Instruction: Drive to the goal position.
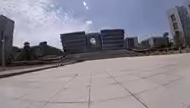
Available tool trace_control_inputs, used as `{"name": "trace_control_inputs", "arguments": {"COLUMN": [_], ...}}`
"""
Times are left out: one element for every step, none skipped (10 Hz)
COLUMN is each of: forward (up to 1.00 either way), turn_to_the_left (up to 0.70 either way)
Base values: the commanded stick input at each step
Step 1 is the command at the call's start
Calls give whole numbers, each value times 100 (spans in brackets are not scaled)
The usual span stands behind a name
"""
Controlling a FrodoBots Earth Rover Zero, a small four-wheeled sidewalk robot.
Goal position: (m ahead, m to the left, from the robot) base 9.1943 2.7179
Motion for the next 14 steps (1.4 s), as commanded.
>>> {"name": "trace_control_inputs", "arguments": {"forward": [45,45,45,45,45,45,45,45,45,45,45,45,45,45], "turn_to_the_left": [3,3,3,3,3,3,3,3,3,3,3,3,3,3]}}
